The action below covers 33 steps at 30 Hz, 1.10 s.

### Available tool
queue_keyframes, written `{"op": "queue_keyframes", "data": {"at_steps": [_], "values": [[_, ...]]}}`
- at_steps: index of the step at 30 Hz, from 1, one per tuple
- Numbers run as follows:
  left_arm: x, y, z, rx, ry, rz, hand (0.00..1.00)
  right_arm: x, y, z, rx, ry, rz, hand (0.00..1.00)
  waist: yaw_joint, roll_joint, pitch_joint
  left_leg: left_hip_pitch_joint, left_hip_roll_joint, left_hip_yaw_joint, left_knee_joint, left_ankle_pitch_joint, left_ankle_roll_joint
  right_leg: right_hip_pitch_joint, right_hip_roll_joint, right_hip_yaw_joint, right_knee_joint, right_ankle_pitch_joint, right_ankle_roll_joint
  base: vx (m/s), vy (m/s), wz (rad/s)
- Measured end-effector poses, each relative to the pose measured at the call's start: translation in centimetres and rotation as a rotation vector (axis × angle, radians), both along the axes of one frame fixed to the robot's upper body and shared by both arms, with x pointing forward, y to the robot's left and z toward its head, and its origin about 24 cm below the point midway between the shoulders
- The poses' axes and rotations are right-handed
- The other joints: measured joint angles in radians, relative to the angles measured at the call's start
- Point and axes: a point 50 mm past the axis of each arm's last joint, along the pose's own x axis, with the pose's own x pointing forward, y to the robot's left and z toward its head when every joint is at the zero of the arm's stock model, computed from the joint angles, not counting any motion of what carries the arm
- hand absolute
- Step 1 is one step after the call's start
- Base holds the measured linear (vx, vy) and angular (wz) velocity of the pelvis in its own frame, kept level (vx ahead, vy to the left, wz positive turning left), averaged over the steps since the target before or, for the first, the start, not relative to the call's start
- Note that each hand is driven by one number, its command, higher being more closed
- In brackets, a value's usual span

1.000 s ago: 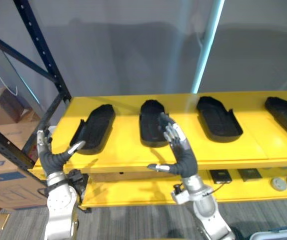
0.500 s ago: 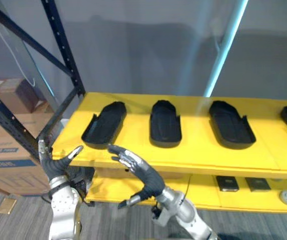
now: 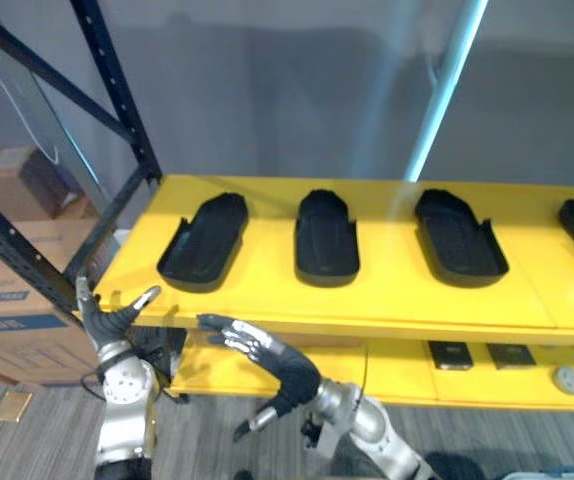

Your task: Walk over and take plastic housings, then place them on the shelf

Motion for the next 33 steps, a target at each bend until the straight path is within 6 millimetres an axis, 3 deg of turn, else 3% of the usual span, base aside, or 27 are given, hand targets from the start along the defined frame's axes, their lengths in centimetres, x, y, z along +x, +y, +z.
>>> {"op": "queue_keyframes", "data": {"at_steps": [5, 10, 12, 16, 18, 21, 23, 26, 33], "values": [[2.2, 2.3, 1.7, 0.015, -0.042, 0.006, 0.00, 0.5, -2.2, -2.3, -0.154, 0.065, -0.023, 0.00, -0.011, -0.001, 0.051, -0.013, 0.001, 0.009, 0.001, 0.006, 0.003, -0.022, -0.001, 0.027, 0.006, 0.009, 0.000, 0.02, 0.001, -0.09], [3.4, 4.0, 3.7, 0.045, -0.075, -0.014, 0.00, 0.1, -5.9, -8.6, -0.483, 0.201, -0.072, 0.00, -0.011, -0.010, 0.096, -0.012, 0.003, 0.027, 0.001, 0.006, 0.002, -0.027, -0.002, 0.039, 0.006, 0.012, -0.001, 0.00, -0.001, -0.06], [3.7, 4.3, 3.8, 0.030, -0.066, -0.045, 0.00, -0.1, -8.2, -11.2, -0.599, 0.282, -0.152, 0.00, -0.011, -0.008, 0.116, -0.011, 0.005, 0.028, 0.001, 0.006, 0.002, -0.027, -0.001, 0.041, 0.008, 0.012, -0.002, 0.00, 0.000, 0.00], [4.1, 3.9, 3.6, -0.011, -0.063, -0.158, 0.00, -0.1, -12.0, -14.0, -0.725, 0.396, -0.334, 0.00, -0.011, -0.006, 0.141, -0.001, 0.006, 0.030, 0.001, 0.005, 0.002, -0.026, -0.002, 0.048, 0.015, 0.012, -0.002, -0.02, -0.001, -0.05], [4.5, 3.7, 4.1, 0.008, -0.047, -0.255, 0.00, -0.7, -15.0, -16.1, -0.825, 0.502, -0.468, 0.00, -0.013, -0.003, 0.155, 0.010, 0.005, 0.031, 0.001, 0.005, 0.002, -0.017, -0.003, 0.049, 0.018, 0.012, -0.002, -0.01, 0.002, -0.02], [4.6, 3.8, 4.7, -0.017, -0.044, -0.346, 0.00, -2.6, -17.4, -17.7, -0.926, 0.596, -0.552, 0.00, -0.016, 0.005, 0.161, 0.021, 0.006, 0.032, 0.001, 0.005, 0.001, -0.007, -0.004, 0.049, 0.019, 0.011, -0.002, 0.00, 0.000, 0.00], [4.7, 3.4, 4.8, -0.035, -0.029, -0.405, 0.00, -3.8, -17.8, -18.3, -0.958, 0.631, -0.558, 0.00, -0.020, 0.009, 0.164, 0.032, 0.006, 0.032, 0.001, 0.003, 0.000, 0.003, -0.003, 0.049, 0.019, 0.009, -0.003, -0.01, -0.001, -0.02], [4.4, 3.0, 4.2, -0.067, 0.000, -0.496, 0.00, -3.8, -17.9, -18.4, -0.947, 0.649, -0.589, 0.00, -0.035, 0.013, 0.167, 0.041, 0.006, 0.035, 0.000, 0.004, 0.000, 0.008, -0.003, 0.049, 0.020, 0.009, -0.003, -0.02, -0.001, -0.05], [3.8, 2.5, 3.2, -0.124, 0.045, -0.609, 0.00, -4.1, -18.3, -19.0, -0.933, 0.721, -0.650, 0.00, -0.033, 0.017, 0.169, 0.058, 0.005, 0.045, 0.000, 0.002, 0.000, 0.032, -0.003, 0.049, 0.003, 0.011, 0.000, 0.00, 0.000, 0.00]]}}
